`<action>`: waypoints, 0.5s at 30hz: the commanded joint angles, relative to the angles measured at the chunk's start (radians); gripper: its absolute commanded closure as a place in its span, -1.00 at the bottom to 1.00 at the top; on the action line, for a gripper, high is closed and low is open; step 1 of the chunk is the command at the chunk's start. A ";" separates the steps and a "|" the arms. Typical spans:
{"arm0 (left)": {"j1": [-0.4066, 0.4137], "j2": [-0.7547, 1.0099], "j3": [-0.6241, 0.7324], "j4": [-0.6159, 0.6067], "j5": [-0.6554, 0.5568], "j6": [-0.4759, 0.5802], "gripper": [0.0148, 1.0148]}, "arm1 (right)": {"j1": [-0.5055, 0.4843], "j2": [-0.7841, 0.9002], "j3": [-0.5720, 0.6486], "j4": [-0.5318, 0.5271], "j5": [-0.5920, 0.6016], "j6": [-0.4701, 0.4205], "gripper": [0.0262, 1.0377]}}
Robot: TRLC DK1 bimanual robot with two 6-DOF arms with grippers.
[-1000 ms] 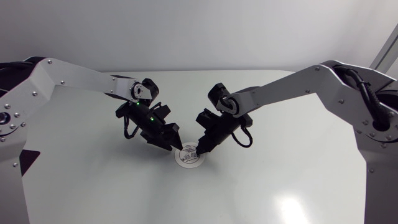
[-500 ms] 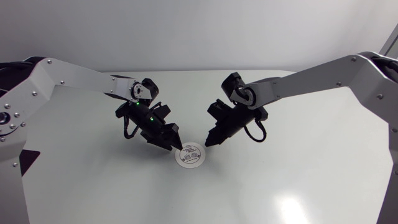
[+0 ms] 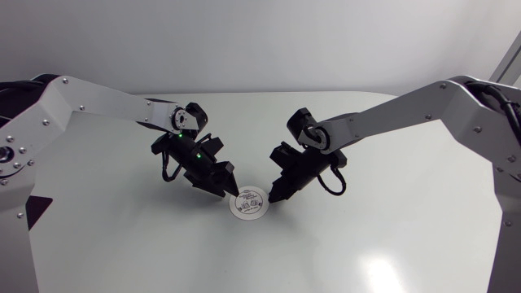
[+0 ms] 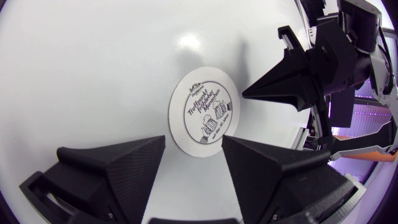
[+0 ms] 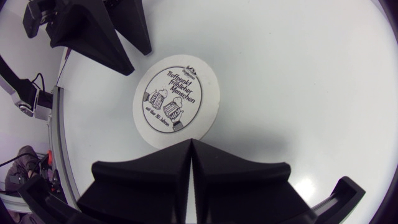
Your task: Turn the coaster over.
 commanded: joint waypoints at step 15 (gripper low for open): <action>-0.005 0.067 0.042 0.002 -0.003 0.012 -0.27 | 0.012 0.103 0.009 0.016 -0.005 -0.021 0.95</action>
